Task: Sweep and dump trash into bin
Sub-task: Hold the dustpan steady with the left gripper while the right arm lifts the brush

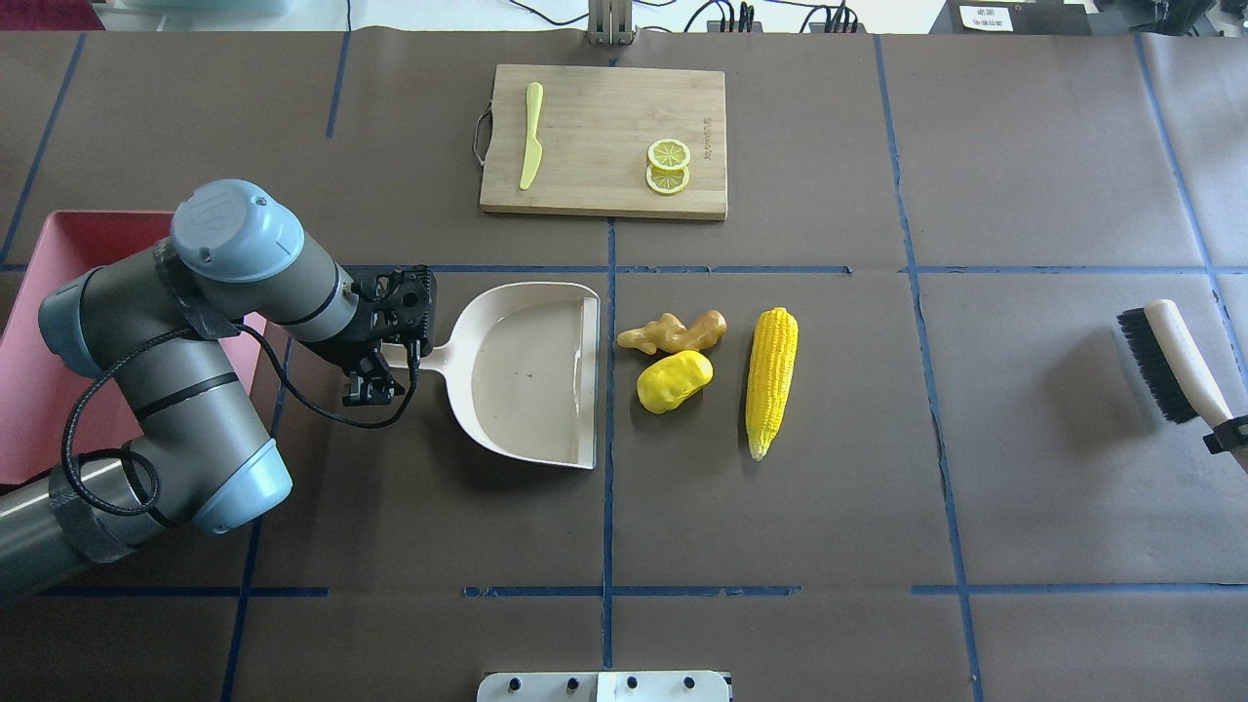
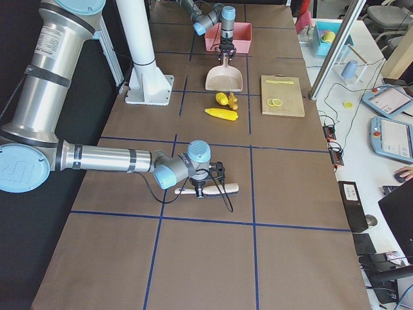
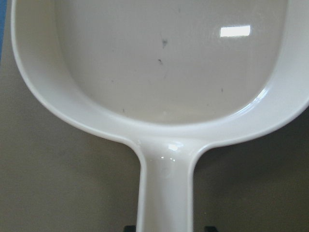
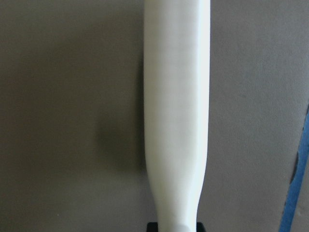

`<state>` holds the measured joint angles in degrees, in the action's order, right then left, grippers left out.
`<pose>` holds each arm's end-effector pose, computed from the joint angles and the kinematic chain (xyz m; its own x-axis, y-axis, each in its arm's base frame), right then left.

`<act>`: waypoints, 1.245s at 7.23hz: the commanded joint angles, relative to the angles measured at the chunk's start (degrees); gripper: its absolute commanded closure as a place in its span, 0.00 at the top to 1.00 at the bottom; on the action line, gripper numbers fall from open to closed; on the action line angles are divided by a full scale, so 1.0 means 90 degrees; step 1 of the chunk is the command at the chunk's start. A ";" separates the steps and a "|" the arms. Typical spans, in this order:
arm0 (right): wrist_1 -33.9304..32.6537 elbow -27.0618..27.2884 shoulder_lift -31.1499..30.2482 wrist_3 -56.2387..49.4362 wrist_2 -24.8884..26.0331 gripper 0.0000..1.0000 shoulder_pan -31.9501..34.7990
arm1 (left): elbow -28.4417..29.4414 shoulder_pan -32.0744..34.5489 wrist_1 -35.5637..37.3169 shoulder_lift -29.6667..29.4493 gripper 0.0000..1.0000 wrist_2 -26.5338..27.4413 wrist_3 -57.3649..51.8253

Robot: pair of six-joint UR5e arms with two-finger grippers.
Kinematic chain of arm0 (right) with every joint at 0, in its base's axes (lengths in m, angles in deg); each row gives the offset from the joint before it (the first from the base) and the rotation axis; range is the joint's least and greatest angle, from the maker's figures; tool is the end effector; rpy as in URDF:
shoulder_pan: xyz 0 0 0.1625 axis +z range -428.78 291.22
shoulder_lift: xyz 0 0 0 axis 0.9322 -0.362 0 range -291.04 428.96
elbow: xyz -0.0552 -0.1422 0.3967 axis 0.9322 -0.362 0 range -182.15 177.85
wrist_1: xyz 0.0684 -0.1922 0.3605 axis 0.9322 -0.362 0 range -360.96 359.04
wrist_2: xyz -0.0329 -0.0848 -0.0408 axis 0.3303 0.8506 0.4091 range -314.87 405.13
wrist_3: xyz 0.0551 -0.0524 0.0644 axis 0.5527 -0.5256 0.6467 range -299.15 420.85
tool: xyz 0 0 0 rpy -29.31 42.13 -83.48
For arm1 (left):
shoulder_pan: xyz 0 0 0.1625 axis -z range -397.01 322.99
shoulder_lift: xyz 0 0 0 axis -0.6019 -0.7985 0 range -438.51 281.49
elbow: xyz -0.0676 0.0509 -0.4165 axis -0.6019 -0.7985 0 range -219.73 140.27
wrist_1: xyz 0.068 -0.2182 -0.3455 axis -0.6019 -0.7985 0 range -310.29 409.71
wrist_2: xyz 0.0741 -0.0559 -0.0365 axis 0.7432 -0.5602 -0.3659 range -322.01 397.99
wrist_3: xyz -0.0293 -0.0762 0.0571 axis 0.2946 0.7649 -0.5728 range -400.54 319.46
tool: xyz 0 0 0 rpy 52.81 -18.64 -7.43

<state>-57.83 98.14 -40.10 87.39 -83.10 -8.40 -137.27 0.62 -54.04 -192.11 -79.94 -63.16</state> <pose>-0.1214 -0.3587 0.6542 0.6992 -0.1920 0.6886 0.1542 0.9811 0.1170 0.4529 -0.4586 0.3412 0.0405 0.9986 -0.0349 -0.6248 0.0526 0.7790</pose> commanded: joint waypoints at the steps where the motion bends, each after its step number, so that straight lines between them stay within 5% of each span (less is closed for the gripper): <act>1: 0.0000 0.0009 -0.0020 0.0000 -0.0001 0.00 0.0000 | -0.0061 0.0008 0.0053 -0.0005 0.31 -0.0003 0.0004; 5: 0.0000 0.0009 -0.0030 0.0000 -0.0001 0.00 0.0000 | -0.0110 0.0067 0.0307 -0.0113 0.04 0.0017 -0.0074; 9: 0.0000 0.0009 -0.0030 0.0000 0.0009 0.00 0.0000 | -0.0081 0.0047 0.0307 -0.0161 0.00 0.0378 -0.0386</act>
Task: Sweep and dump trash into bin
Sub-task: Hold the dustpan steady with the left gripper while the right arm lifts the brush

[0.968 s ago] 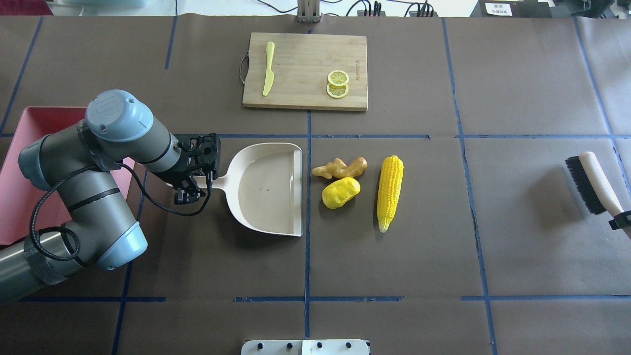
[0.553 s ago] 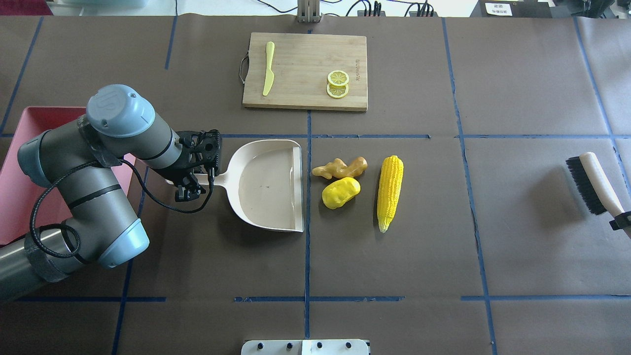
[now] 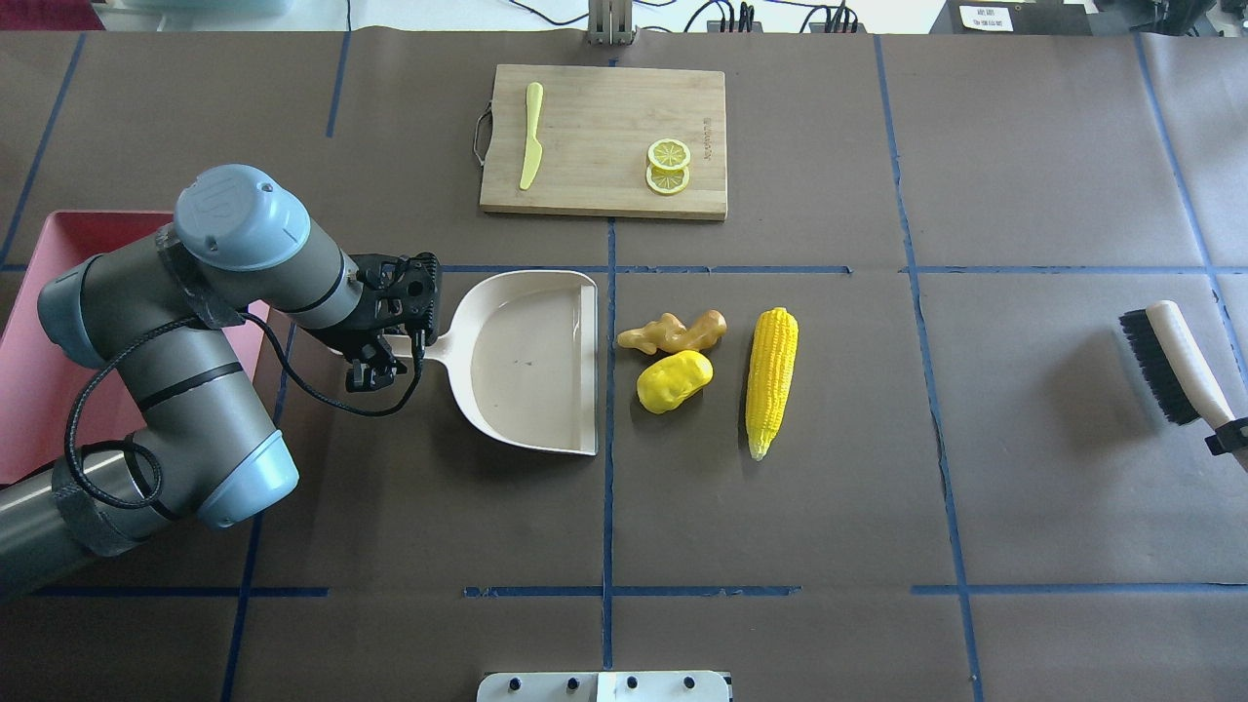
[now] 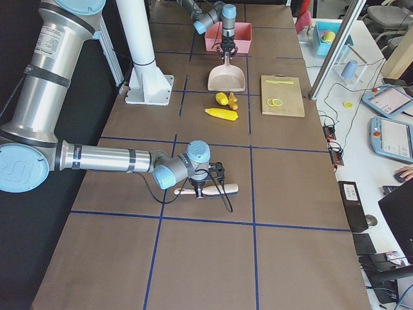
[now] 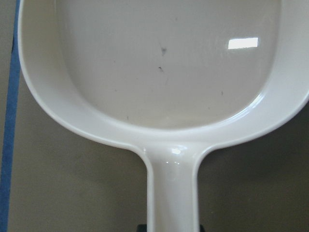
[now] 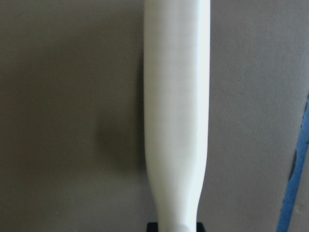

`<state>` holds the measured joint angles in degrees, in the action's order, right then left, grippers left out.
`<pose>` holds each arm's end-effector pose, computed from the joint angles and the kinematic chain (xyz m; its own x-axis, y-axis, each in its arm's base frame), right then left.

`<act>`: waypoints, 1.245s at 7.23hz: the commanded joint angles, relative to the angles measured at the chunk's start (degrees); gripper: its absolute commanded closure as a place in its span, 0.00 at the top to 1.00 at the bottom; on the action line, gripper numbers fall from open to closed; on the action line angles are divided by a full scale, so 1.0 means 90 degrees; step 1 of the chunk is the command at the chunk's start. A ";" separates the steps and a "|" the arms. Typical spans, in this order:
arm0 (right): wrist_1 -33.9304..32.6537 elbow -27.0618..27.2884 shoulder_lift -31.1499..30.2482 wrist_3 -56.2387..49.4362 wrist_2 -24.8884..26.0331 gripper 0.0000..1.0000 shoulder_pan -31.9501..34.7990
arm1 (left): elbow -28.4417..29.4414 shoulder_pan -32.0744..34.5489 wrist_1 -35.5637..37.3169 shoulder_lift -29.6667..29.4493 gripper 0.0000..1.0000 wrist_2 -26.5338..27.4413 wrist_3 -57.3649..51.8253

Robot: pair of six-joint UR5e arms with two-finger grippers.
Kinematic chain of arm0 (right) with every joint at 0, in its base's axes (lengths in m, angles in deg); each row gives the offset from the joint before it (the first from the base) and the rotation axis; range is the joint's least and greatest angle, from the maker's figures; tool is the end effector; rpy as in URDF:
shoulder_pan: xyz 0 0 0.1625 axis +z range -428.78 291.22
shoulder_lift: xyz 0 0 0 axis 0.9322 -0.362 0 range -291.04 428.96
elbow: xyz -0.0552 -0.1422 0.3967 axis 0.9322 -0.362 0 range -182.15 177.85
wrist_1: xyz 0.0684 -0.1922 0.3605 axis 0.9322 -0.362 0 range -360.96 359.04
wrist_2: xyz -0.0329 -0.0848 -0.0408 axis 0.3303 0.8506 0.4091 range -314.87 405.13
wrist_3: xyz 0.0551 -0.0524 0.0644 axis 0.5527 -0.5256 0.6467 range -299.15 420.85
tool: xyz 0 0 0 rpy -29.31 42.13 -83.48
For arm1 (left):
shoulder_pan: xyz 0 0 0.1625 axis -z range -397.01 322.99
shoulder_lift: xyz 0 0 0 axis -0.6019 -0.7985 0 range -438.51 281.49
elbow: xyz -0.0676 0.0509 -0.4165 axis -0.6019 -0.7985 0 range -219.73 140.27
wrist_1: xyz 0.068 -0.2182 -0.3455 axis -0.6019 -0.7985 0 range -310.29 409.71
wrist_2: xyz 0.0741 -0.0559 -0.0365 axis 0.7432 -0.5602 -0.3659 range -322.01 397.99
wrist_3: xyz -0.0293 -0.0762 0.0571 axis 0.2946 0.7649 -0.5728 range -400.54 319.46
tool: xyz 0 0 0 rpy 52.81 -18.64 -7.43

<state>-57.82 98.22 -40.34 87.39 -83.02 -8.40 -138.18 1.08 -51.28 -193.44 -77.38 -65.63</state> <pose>-0.1204 -0.3571 0.6551 0.7010 -0.1905 0.6872 0.1539 0.9814 0.1150 0.4485 -0.4667 0.3268 0.0527 0.9984 0.0191 -0.6460 0.0195 0.7631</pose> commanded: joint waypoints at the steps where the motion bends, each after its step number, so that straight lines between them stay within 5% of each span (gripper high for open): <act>1: 0.0000 0.0010 0.0016 0.0019 0.0000 0.00 0.0000 | 0.0020 -0.0013 0.0000 -0.0013 0.00 0.0094 -0.0161; 5: -0.0107 0.0642 0.0181 0.1392 -0.0019 0.00 -0.0592 | 0.0030 -0.0014 0.0020 -0.0013 0.00 0.0094 -0.0201; 9: -0.0117 0.0840 0.1643 0.4438 0.0449 0.00 -0.2312 | 0.0020 0.0006 0.0030 -0.0013 0.00 0.0094 -0.0201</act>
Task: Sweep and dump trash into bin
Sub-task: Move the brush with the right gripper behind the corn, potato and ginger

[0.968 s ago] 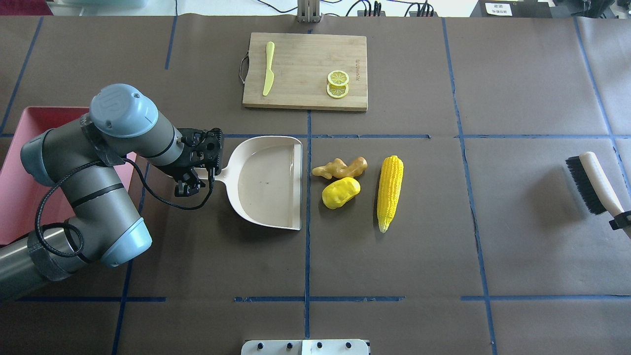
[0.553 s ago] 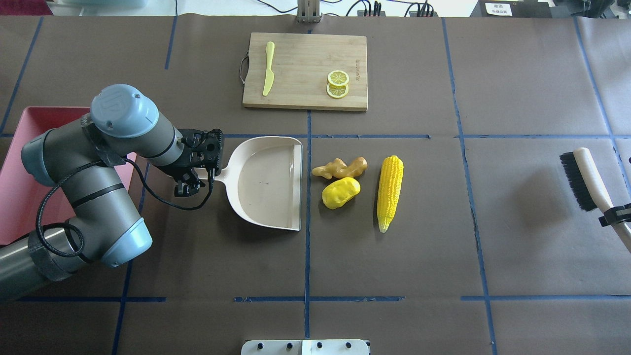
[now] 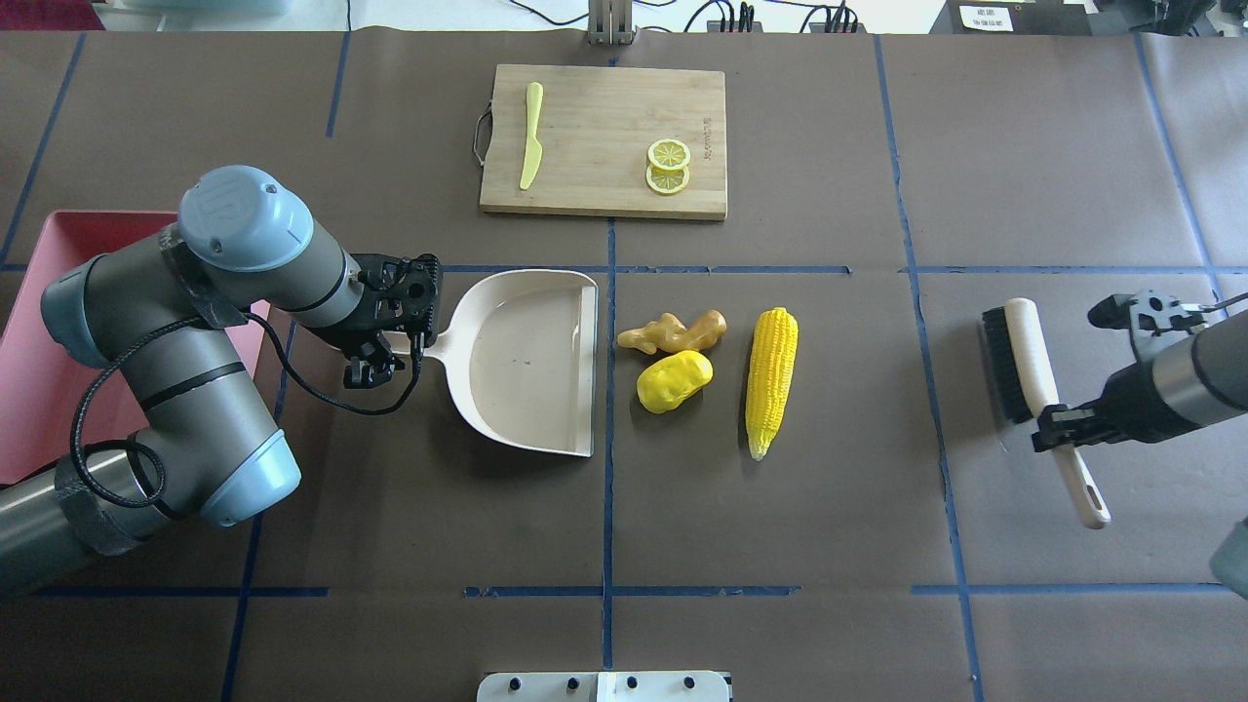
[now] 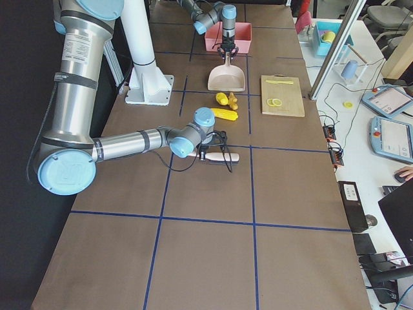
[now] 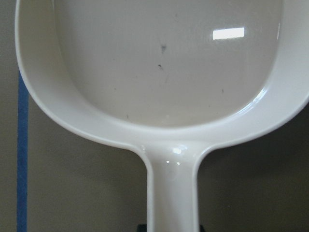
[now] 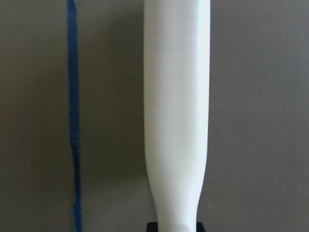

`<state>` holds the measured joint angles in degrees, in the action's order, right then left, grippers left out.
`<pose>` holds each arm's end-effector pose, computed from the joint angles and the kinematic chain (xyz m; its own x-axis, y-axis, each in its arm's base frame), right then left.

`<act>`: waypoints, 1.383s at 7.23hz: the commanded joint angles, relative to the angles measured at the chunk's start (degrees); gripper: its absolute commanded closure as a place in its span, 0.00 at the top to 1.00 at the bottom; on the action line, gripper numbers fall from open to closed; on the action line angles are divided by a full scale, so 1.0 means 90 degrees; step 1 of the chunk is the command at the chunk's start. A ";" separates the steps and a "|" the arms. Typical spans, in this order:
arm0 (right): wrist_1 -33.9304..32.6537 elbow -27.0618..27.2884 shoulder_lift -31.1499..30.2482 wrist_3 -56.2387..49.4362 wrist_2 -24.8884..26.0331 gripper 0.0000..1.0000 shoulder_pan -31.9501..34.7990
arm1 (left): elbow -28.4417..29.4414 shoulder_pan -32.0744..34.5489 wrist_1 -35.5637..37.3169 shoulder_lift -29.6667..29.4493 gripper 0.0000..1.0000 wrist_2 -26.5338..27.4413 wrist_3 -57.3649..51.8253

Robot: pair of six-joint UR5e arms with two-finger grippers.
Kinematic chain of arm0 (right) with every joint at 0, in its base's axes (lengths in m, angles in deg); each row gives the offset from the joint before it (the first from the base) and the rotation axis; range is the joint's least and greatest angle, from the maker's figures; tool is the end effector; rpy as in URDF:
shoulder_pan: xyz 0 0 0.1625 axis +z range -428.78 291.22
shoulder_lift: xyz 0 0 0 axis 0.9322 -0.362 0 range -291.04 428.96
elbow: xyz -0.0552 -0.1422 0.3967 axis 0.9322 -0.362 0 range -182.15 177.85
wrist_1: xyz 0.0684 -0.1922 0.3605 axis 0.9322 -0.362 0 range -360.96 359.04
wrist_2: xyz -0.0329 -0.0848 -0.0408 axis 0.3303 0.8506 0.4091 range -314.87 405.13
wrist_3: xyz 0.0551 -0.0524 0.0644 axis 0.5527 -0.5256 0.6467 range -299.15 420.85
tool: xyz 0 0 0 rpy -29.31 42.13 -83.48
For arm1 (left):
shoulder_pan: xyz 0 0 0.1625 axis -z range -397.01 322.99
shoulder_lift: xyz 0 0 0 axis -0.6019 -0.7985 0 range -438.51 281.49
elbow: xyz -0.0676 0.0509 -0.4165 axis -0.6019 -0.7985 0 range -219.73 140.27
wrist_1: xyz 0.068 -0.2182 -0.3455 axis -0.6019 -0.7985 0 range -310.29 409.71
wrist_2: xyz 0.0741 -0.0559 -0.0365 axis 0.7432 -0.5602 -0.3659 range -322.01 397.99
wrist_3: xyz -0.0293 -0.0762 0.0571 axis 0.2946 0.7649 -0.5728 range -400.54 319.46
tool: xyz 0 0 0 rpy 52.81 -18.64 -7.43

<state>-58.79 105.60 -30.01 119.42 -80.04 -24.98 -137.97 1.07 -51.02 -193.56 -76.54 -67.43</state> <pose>-0.2722 -0.3663 0.5187 0.6181 0.0021 0.7861 0.0341 0.9990 -0.0295 0.4490 -0.4687 0.3282 0.0419 0.9980 0.0480 -0.6560 -0.0088 0.7547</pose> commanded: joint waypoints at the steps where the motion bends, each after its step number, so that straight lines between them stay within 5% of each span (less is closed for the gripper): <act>1: -0.0010 0.0049 0.0760 0.1456 0.0138 0.00 -0.0771 | -0.0003 0.0007 0.0001 0.0000 0.00 0.0001 0.0000; 3: -0.0406 0.0098 0.1374 0.2114 0.0411 0.00 -0.1115 | -0.0003 0.0007 0.0001 0.0010 0.00 0.0001 0.0000; 5: -0.1976 0.0137 0.2526 0.2125 0.0809 0.00 -0.1397 | -0.0013 0.0007 0.0001 0.0019 0.00 0.0001 0.0010; 10: -0.2051 -0.0292 0.3281 0.2476 0.1270 0.00 -0.1946 | -0.0023 0.0017 0.0001 0.0029 0.00 0.0001 0.0000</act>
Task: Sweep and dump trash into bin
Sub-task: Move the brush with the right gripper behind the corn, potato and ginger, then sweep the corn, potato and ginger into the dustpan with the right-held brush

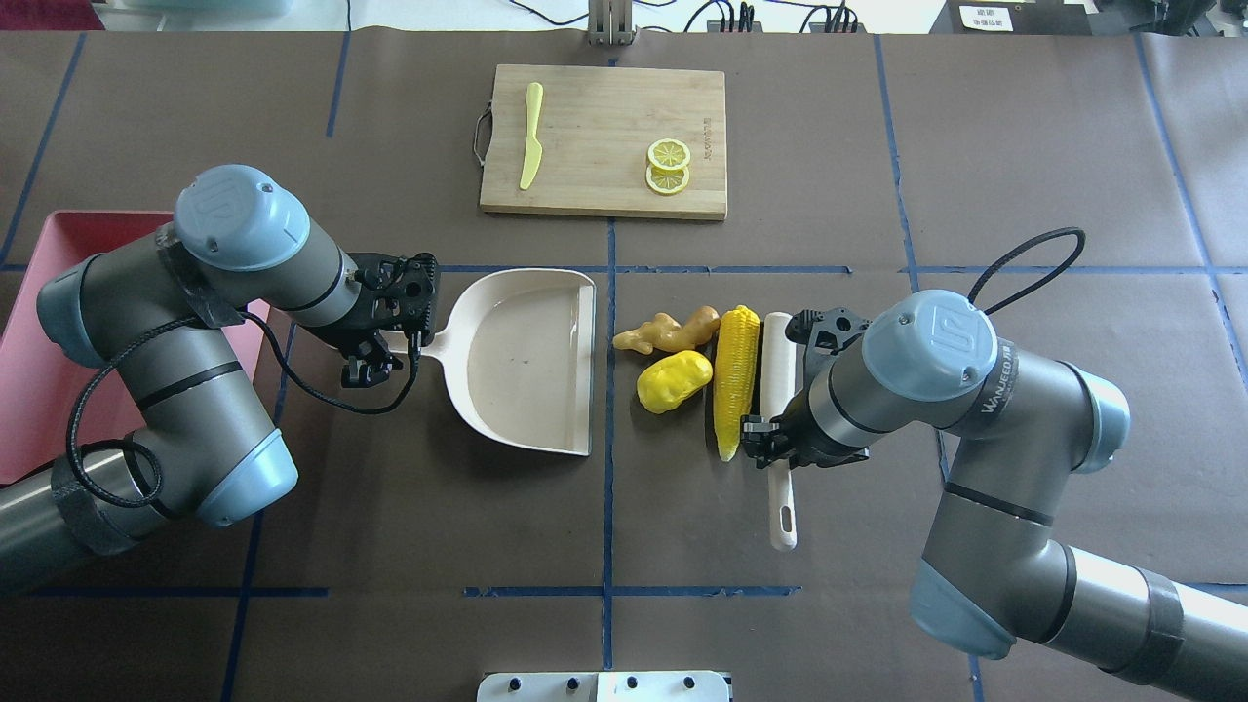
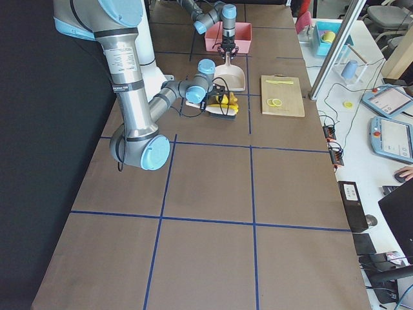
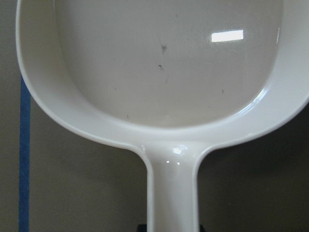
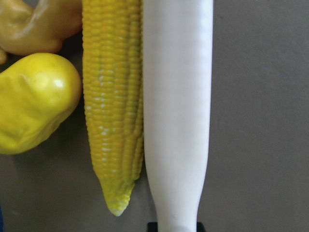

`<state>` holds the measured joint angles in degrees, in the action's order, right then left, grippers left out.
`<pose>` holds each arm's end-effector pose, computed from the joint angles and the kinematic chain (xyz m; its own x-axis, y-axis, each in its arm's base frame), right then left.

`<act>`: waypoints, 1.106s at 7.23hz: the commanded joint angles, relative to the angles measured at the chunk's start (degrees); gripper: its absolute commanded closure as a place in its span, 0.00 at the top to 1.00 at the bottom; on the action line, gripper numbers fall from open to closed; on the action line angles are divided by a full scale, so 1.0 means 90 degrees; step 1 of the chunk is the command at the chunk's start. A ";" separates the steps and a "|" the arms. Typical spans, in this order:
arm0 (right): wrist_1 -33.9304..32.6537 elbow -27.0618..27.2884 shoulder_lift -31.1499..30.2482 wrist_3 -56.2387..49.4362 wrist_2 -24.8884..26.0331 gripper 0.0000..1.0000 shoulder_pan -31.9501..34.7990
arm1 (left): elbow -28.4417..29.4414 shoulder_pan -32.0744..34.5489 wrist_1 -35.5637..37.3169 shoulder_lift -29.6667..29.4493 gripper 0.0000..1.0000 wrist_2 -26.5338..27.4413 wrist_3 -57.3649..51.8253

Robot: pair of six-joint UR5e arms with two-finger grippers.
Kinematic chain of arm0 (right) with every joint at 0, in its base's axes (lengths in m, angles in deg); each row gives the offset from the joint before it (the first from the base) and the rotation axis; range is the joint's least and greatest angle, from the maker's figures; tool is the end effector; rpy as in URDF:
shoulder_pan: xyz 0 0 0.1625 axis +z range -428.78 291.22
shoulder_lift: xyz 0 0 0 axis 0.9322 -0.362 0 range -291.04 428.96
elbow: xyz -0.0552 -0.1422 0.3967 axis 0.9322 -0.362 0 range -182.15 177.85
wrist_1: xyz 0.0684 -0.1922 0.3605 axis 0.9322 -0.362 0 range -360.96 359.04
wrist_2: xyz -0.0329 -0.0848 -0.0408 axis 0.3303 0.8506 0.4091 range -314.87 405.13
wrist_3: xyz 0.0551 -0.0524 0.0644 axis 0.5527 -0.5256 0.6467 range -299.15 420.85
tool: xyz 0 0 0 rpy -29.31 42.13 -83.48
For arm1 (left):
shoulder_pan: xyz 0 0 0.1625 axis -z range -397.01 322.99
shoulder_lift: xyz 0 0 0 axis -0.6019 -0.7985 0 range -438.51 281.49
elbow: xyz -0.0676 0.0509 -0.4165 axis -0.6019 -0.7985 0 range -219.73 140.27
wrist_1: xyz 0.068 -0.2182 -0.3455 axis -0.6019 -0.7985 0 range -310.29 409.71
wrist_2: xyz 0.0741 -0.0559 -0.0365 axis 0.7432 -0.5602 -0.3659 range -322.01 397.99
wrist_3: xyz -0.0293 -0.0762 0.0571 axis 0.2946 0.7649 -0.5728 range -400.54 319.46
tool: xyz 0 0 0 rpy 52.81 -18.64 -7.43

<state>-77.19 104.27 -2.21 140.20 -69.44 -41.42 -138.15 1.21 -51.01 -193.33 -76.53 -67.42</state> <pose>-0.4828 -0.3534 0.3226 0.5982 0.1202 0.7923 -0.0290 0.9913 -0.1285 0.4468 -0.4689 0.3293 0.0445 0.9979 0.0473 -0.6567 -0.0065 0.7542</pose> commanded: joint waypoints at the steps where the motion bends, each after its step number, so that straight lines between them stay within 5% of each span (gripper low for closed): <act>1: -0.0006 -0.0146 0.0290 0.0351 0.0092 0.00 -0.0168 | -0.0002 0.0002 0.0000 0.0013 0.00 0.0000 -0.0001; 8: -0.0338 -0.0888 0.1424 0.0724 0.0249 0.00 -0.0315 | -0.0070 0.0012 0.0000 0.0042 0.00 -0.0010 0.0009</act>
<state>-80.14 97.19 9.41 146.70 -67.34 -44.24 -138.68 1.31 -51.04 -192.98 -76.55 -67.35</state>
